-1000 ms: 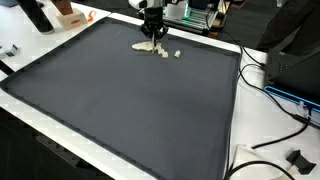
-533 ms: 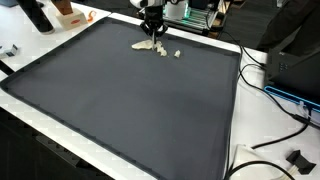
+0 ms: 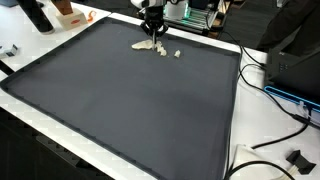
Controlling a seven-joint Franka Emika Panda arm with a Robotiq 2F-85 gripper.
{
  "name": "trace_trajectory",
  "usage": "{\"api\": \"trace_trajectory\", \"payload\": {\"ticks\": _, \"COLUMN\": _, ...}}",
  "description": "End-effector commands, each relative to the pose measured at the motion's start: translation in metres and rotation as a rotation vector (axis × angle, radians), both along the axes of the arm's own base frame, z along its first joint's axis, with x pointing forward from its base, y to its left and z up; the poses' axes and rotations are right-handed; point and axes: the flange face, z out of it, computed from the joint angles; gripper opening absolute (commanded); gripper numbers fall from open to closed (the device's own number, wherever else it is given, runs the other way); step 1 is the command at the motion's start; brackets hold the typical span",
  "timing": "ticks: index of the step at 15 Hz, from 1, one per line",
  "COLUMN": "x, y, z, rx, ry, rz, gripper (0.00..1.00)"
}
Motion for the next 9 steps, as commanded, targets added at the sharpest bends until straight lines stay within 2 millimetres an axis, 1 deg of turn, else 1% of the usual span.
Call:
{"api": "trace_trajectory", "payload": {"ticks": 1, "x": 0.016, "y": 0.012, "z": -0.018, "rx": -0.004, "ry": -0.006, "rz": 0.044, "gripper": 0.01}}
{"api": "trace_trajectory", "payload": {"ticks": 5, "x": 0.044, "y": 0.021, "z": -0.015, "rx": -0.008, "ry": -0.044, "rz": 0.070, "gripper": 0.01}}
{"api": "trace_trajectory", "payload": {"ticks": 9, "x": 0.075, "y": 0.031, "z": -0.017, "rx": -0.015, "ry": -0.054, "rz": 0.091, "gripper": 0.01}}
